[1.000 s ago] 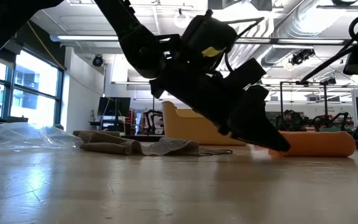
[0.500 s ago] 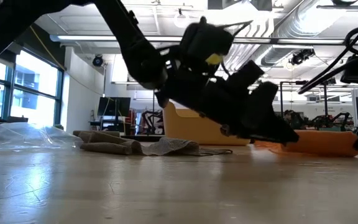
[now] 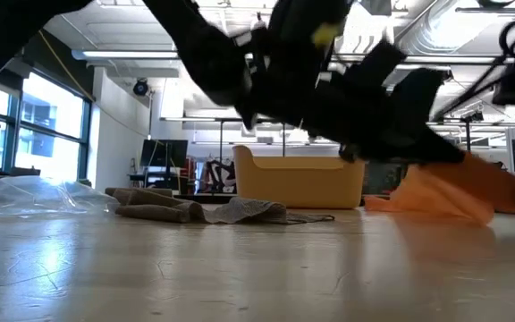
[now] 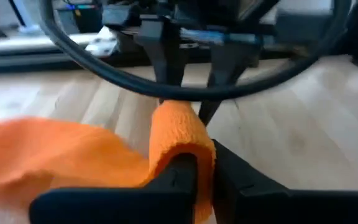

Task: Roll bandage
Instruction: Roll the orange bandage

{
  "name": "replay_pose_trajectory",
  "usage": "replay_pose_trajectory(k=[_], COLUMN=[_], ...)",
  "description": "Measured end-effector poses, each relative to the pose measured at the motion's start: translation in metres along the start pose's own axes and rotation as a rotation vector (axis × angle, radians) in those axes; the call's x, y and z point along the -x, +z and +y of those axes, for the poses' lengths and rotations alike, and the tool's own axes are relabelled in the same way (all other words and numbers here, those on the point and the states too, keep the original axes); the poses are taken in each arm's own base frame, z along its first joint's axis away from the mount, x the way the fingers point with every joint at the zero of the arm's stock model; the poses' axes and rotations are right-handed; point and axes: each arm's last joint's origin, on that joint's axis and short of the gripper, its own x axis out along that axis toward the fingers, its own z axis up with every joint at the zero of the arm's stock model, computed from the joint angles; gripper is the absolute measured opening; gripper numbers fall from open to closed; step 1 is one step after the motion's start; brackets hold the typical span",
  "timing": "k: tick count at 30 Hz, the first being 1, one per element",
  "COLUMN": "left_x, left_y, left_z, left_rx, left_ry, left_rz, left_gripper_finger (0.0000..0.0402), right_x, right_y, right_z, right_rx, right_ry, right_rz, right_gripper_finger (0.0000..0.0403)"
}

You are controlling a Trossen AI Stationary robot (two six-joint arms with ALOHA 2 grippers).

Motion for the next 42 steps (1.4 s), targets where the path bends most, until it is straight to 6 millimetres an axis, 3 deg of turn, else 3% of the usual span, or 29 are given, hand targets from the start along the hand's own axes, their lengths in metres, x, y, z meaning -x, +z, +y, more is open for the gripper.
replay_pose_trajectory(k=[5, 11, 18, 21, 26, 31, 42], left_x=[0.02, 0.064, 0.11, 0.121, 0.132, 0.143, 0.167], left_y=[0.032, 0.089, 0.135, 0.146, 0.155, 0.174, 0.227], left_z=[-0.022, -0.041, -0.062, -0.065, -0.066, -0.076, -0.124], left_rx=[-0.131, -0.148, -0.148, -0.109, -0.068, -0.014, -0.091], left_ry=[0.155, 0.269, 0.332, 0.328, 0.314, 0.198, 0.137], left_rz=[-0.01, -0.028, -0.104, -0.132, -0.154, -0.314, -0.495], left_gripper_finger=[0.0013, 0.0006, 0.0005, 0.0005, 0.0004, 0.0004, 0.0004], right_x=[0.028, 0.081, 0.125, 0.129, 0.117, 0.108, 0.12], right_y=[0.02, 0.048, 0.063, 0.06, 0.041, 0.022, 0.003], right_z=[0.017, 0.04, 0.053, 0.051, 0.04, 0.032, 0.05], right_rx=[0.046, 0.135, 0.258, 0.293, 0.288, 0.215, 0.123], right_ry=[-0.015, 0.071, 0.153, 0.159, 0.122, 0.101, 0.283], right_rz=[0.048, 0.188, 0.132, 0.065, 0.059, 0.003, -0.129], right_gripper_finger=[0.0125, 0.0112, 0.0112, 0.0112, 0.0112, 0.0112, 0.0112])
